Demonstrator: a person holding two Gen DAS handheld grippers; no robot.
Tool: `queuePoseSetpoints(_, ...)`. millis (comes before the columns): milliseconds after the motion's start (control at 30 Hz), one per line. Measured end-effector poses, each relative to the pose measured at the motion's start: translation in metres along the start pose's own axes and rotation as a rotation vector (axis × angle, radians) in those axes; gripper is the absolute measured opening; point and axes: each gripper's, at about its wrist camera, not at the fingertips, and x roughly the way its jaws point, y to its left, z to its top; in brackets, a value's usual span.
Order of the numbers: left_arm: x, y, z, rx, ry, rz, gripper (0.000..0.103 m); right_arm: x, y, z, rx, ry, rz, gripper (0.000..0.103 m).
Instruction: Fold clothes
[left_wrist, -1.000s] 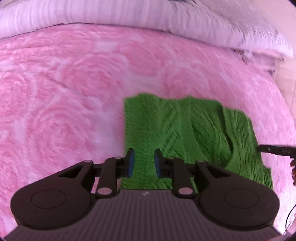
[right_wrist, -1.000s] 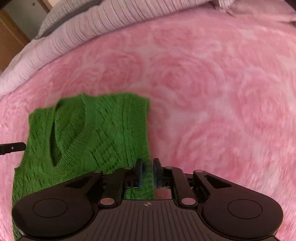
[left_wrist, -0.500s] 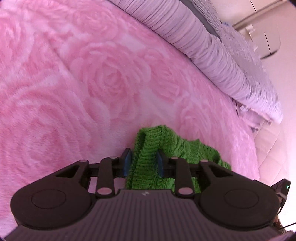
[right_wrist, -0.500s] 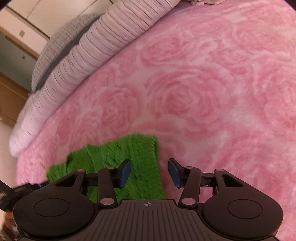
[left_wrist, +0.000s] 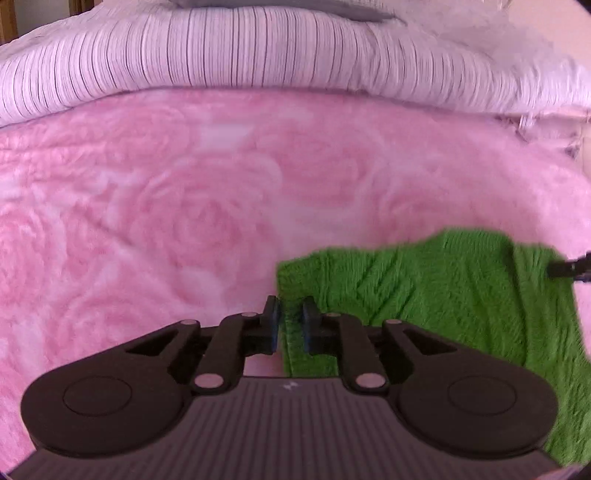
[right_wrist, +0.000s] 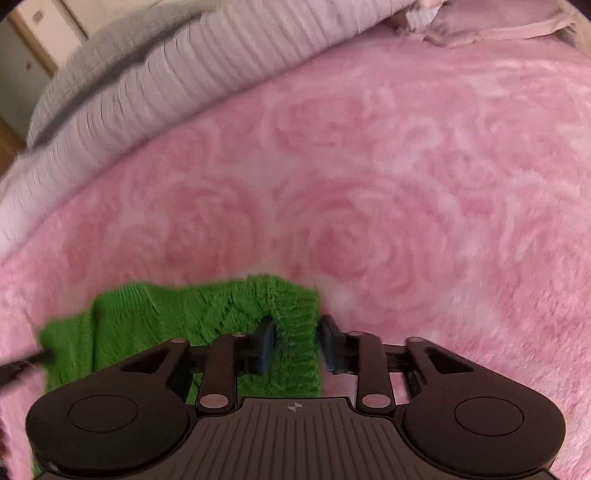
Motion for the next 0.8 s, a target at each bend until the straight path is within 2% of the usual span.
queuePoseSetpoints(100, -0.03, 0.008, 0.008, -0.044, -0.081, 0.05, 0.012, -0.029, 0.0, -0.001, 0.013, -0.06, -0.023, 0.042)
queuePoseSetpoints(167, -0.046, 0.012, 0.008, -0.077, -0.082, 0.009, 0.013, -0.047, 0.001, -0.008, -0.006, -0.059, -0.015, 0.042)
queuePoseSetpoints(267, -0.059, 0.001, -0.007, -0.07, 0.01, -0.104, 0.013, -0.063, 0.02, -0.023, -0.113, 0.015, 0.043, 0.042)
queuePoseSetpoints(367, -0.058, -0.03, -0.041, 0.039, 0.098, -0.15, 0.013, -0.07, 0.038, -0.063, -0.229, 0.104, 0.033, 0.042)
queuePoseSetpoints(467, -0.053, -0.053, -0.08, 0.116, 0.155, -0.125, 0.013, -0.067, 0.049, -0.108, -0.314, 0.15, -0.034, 0.042)
queuePoseSetpoints(533, -0.058, -0.055, -0.1, 0.121, 0.149, -0.084, 0.013, -0.069, 0.05, -0.138, -0.365, 0.165, -0.113, 0.042)
queuePoseSetpoints(600, -0.074, -0.053, -0.11, 0.12, 0.153, -0.064, 0.013, -0.082, 0.052, -0.16, -0.408, 0.138, -0.163, 0.042)
queuePoseSetpoints(667, -0.094, -0.05, -0.117, 0.104, 0.154, -0.049, 0.011, -0.099, 0.053, -0.174, -0.406, 0.132, -0.206, 0.042)
queuePoseSetpoints(800, -0.136, -0.047, -0.129, 0.082, 0.135, -0.063, 0.011, -0.144, 0.054, -0.19, -0.335, 0.058, -0.176, 0.042)
